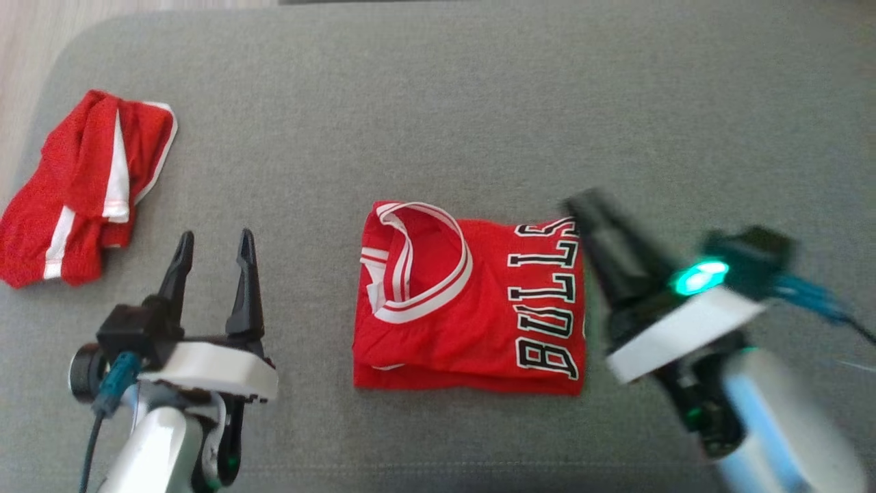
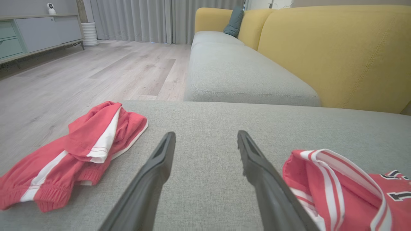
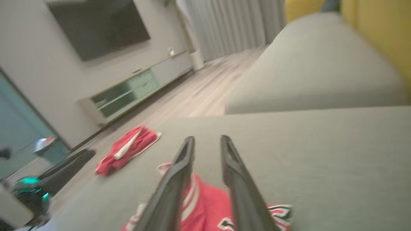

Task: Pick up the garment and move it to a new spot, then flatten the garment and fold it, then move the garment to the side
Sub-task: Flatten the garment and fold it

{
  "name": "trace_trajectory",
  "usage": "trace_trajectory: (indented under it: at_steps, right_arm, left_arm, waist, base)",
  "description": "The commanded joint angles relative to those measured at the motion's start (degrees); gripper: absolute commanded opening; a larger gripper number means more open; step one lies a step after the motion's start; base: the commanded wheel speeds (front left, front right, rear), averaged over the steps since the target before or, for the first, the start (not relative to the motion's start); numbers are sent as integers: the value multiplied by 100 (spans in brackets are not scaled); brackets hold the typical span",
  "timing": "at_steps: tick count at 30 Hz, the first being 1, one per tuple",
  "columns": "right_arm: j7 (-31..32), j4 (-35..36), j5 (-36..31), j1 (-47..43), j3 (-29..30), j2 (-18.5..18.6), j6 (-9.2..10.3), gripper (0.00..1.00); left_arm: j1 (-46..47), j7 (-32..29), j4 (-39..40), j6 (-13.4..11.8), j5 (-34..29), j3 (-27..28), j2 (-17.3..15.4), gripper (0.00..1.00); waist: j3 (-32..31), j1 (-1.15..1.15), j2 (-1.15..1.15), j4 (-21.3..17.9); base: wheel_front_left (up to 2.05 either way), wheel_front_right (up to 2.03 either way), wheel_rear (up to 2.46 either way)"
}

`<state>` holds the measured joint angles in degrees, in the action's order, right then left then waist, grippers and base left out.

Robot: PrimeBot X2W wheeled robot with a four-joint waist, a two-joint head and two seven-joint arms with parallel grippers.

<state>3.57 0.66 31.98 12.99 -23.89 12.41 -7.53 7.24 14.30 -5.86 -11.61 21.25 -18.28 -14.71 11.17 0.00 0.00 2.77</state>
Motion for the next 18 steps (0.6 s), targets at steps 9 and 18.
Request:
trace_trajectory:
  at_steps: [9,18]
  right_arm:
    - [-346,597,-1428,-735,1948,-556,4,100]
    - [-229,750,-1722,-1113,2176,-717,4,100]
  left_arm:
    - [40,39,263,-86,-26,231,-198,100]
    - [-121,7,233,-91,27,215,-263,100]
  waist:
    - [-173,0,0,-160]
    - [-472,0,0,-281]
  base:
    - [0,0,0]
    - [0,0,0]
